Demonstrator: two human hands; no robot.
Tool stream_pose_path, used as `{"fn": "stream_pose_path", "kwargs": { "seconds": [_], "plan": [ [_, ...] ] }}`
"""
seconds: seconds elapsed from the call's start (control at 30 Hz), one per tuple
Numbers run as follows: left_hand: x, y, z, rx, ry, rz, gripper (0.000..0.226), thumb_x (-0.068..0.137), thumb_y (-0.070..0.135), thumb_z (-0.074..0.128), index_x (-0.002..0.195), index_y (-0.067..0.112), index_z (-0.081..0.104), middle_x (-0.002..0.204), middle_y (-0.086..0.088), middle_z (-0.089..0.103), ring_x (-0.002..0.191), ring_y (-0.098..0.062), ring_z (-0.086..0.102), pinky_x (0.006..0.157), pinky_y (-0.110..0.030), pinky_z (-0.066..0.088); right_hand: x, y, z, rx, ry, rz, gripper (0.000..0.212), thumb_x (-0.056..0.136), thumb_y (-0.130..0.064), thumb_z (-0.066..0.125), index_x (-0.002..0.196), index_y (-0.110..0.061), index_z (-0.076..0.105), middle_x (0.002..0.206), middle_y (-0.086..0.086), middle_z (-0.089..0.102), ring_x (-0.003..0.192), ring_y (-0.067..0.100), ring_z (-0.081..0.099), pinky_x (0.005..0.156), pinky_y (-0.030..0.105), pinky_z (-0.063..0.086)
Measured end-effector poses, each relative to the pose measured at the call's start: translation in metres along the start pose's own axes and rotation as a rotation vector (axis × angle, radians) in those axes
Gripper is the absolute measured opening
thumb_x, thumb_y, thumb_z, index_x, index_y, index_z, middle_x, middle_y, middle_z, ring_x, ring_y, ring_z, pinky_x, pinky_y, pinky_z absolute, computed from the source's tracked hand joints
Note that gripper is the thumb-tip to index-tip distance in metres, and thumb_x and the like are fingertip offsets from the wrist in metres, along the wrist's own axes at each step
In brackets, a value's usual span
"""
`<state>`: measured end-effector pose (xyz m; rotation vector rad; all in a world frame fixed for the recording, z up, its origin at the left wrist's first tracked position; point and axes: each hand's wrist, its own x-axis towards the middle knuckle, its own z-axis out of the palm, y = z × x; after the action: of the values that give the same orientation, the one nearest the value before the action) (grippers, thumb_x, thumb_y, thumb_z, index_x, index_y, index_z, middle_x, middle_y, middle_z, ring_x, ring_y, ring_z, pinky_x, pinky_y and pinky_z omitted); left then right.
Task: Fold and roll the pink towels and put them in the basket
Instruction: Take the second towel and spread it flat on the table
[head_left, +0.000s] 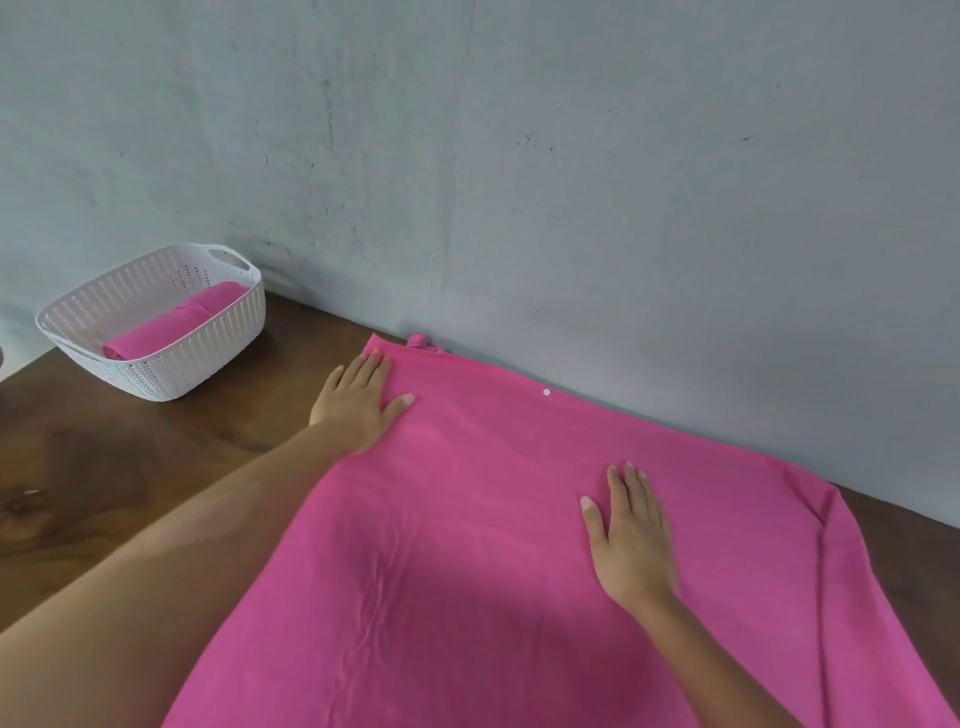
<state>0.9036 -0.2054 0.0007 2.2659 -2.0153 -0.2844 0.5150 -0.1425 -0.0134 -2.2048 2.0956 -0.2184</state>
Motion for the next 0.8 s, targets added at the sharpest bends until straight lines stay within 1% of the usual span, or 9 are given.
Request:
{"fn": "stream_pose_path", "kwargs": {
  "seconds": [0.13,0.23,0.3,0.37,0.4,0.53,0.63,0.73,0.8],
  "plan": [
    [0.009,-0.029,-0.005,0.076,-0.015,0.143,0.086,0.09,0.074,0.005,0.161,0.025,0.003,0.168,0.005,-0.002,0.154,-0.01,-0.004,0.126,-0.037,0.0,0.0,0.001,0.001,-0.027,0.01,-0.007,0.081,0.096,-0.065,0.003,0.16,-0.018,0.017,0.168,0.001,0.009,0.155,0.019,0.002,0.125,0.036,0.002],
    [0.01,-0.031,-0.007,0.128,-0.017,0.175,0.08,0.096,0.069,0.01,0.161,0.022,0.007,0.168,0.002,0.003,0.154,-0.014,0.0,0.126,-0.037,0.003,0.002,0.0,-0.001,-0.041,0.001,0.005,0.075,0.1,-0.061,0.012,0.16,-0.017,0.019,0.168,0.003,0.012,0.155,0.019,0.004,0.126,0.037,0.004],
    [0.005,-0.024,-0.009,0.149,0.042,0.185,0.072,0.101,0.059,0.02,0.159,0.017,0.017,0.167,-0.003,0.014,0.154,-0.019,0.008,0.125,-0.038,0.007,0.003,-0.001,-0.002,-0.045,-0.01,0.009,0.072,0.101,-0.058,0.019,0.16,-0.016,0.02,0.168,0.004,0.013,0.155,0.02,0.005,0.126,0.038,0.005],
    [-0.01,-0.011,-0.013,0.102,0.081,0.183,0.065,0.103,0.049,0.032,0.156,0.014,0.027,0.163,-0.007,0.024,0.152,-0.024,0.015,0.124,-0.04,0.012,0.003,-0.001,-0.002,-0.046,-0.034,0.004,0.07,0.103,-0.056,0.022,0.16,-0.016,0.019,0.168,0.005,0.012,0.155,0.021,0.004,0.126,0.039,0.005],
    [-0.021,-0.004,-0.014,0.055,0.085,0.168,0.063,0.103,0.047,0.037,0.155,0.012,0.029,0.163,-0.008,0.025,0.152,-0.026,0.016,0.123,-0.041,0.014,0.003,0.0,-0.003,-0.037,-0.043,0.002,0.07,0.103,-0.056,0.022,0.16,-0.016,0.018,0.168,0.005,0.011,0.155,0.021,0.003,0.126,0.04,0.005],
    [-0.09,0.016,-0.005,-0.106,0.075,0.128,0.067,0.102,0.047,0.043,0.156,0.01,0.028,0.163,-0.012,0.022,0.153,-0.028,0.014,0.125,-0.041,0.012,-0.011,-0.004,-0.008,0.011,-0.049,-0.015,0.073,0.101,-0.06,0.019,0.158,-0.015,0.024,0.167,0.007,0.015,0.155,0.022,0.006,0.126,0.041,0.006],
    [-0.154,0.021,0.008,-0.138,0.075,0.045,0.07,0.101,0.054,0.037,0.157,0.014,0.024,0.165,-0.011,0.018,0.154,-0.028,0.009,0.125,-0.043,0.011,-0.04,-0.011,-0.01,0.044,-0.039,-0.059,0.072,0.101,-0.06,0.021,0.158,-0.016,0.026,0.167,0.006,0.016,0.155,0.022,0.006,0.126,0.041,0.006],
    [-0.222,0.024,0.016,-0.131,0.073,-0.065,0.086,0.09,0.07,0.014,0.157,0.018,0.025,0.165,-0.009,0.016,0.154,-0.029,0.009,0.125,-0.045,0.012,-0.08,-0.014,-0.011,0.092,-0.046,-0.115,0.068,0.102,-0.056,0.027,0.157,-0.016,0.027,0.166,0.006,0.019,0.154,0.022,0.008,0.126,0.042,0.008],
    [-0.265,0.024,0.022,-0.122,0.084,-0.128,0.092,0.084,0.072,0.005,0.157,0.019,0.024,0.166,-0.009,0.014,0.153,-0.029,0.008,0.125,-0.046,0.011,-0.108,-0.014,-0.01,0.1,-0.056,-0.162,0.069,0.102,-0.057,0.026,0.158,-0.017,0.026,0.166,0.005,0.019,0.154,0.022,0.008,0.126,0.042,0.009]
  ]
}}
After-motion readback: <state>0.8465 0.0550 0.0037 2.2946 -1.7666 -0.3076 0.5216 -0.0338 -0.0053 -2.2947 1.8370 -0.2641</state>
